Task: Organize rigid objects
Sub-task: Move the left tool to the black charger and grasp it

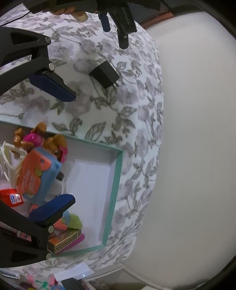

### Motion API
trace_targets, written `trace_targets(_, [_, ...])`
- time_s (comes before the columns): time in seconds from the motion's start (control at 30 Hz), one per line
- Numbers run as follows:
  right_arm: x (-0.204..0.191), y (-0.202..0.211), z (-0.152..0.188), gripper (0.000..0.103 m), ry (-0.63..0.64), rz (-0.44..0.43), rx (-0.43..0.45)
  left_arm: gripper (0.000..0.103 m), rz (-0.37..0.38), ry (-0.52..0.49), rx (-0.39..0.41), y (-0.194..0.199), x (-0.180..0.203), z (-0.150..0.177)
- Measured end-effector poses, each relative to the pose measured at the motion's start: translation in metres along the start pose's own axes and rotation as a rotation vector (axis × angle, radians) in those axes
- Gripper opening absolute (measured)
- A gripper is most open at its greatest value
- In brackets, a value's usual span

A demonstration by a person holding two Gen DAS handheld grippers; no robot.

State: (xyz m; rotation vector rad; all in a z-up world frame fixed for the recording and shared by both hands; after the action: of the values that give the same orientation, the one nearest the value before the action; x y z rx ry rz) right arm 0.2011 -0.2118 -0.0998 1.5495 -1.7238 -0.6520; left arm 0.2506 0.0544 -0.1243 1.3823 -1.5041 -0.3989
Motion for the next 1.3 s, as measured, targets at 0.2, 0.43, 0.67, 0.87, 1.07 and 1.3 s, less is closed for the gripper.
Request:
trace_targets(0.2, [-0.001, 0.010, -0.008, 0.103, -0.010, -0.016, 0.037, 0.100, -0.025, 0.060, 0.031, 0.019, -0.035, -0.015])
trace_targets(0.43, [0.019, 0.020, -0.019, 0.103, -0.086, -0.024, 0.055, 0.100, 0.031, 0.092, 0.012, 0.020, -0.043, -0.018])
trace_targets(0.67, [0.048, 0.026, -0.023, 0.103, -0.161, -0.006, 0.051, 0.100, -0.005, 0.113, 0.071, 0.047, -0.063, -0.032])
trace_targets(0.87, [0.063, 0.028, -0.023, 0.103, -0.218, -0.011, 0.037, 0.100, -0.035, 0.142, 0.109, 0.069, -0.084, -0.041])
trace_targets(1.07, [0.055, 0.025, -0.022, 0.103, -0.190, -0.023, 0.022, 0.100, 0.006, 0.079, 0.065, 0.053, -0.058, -0.034])
trace_targets(1.3, [0.047, 0.018, -0.017, 0.103, -0.151, -0.012, -0.007, 0.100, 0.091, -0.073, -0.008, 0.028, 0.006, -0.018])
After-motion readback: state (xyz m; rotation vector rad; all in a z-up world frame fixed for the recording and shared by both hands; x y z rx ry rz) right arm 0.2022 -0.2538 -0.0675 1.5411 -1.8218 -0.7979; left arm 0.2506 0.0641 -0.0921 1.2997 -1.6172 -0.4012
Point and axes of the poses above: each gripper's, at about its wrist camera, not at the fingertips, and y roughly against the way its jaws point, x to its right, z to its underside, the point moved 8 cm from there along -y, roughly the way its jaws point, and after that the axes turned 10 degrees about z, right-handed, at the moved point
